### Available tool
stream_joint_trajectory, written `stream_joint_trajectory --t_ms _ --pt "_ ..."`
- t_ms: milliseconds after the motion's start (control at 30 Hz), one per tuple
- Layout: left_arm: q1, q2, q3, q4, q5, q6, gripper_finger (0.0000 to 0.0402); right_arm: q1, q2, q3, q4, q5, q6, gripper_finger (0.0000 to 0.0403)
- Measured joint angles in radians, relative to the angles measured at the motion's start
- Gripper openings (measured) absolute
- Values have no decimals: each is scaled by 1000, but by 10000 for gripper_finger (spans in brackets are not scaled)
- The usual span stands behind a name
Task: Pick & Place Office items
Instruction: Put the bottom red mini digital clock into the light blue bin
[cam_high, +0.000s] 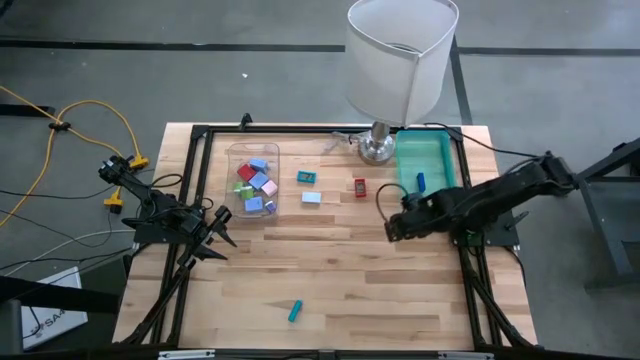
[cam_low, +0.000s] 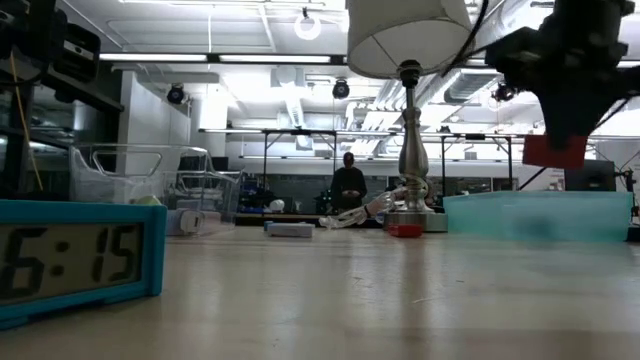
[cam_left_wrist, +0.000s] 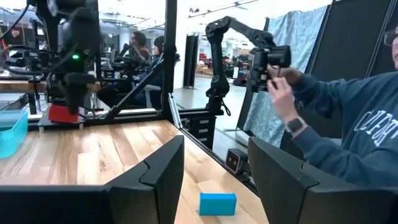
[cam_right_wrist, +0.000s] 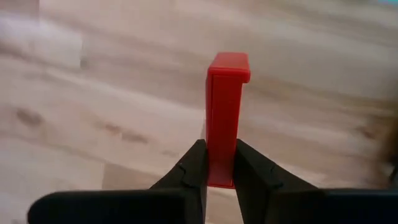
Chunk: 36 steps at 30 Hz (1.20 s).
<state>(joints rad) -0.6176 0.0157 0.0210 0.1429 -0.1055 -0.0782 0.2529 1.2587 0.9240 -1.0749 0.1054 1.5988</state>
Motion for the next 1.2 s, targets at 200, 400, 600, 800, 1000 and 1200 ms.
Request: stream_joint_trajectory --t_ms 200,400,600,800,1000,1200 --pt "0 0 0 0 0 0 173 -105 -124 -57 -22 79 -54 49" --pt "0 0 0 0 0 0 173 -275 -176 -57 -66 111 -145 49" --pt "0 0 0 0 0 0 173 -496 -179 -57 -60 130 -306 49" --pt "0 0 0 0 0 0 173 -687 -155 -57 1 124 -479 49" --pt "0 0 0 0 0 0 173 -836 -90 -57 44 124 -589 49" --pt "0 0 0 0 0 0 173 -932 14 -57 127 68 -702 49"
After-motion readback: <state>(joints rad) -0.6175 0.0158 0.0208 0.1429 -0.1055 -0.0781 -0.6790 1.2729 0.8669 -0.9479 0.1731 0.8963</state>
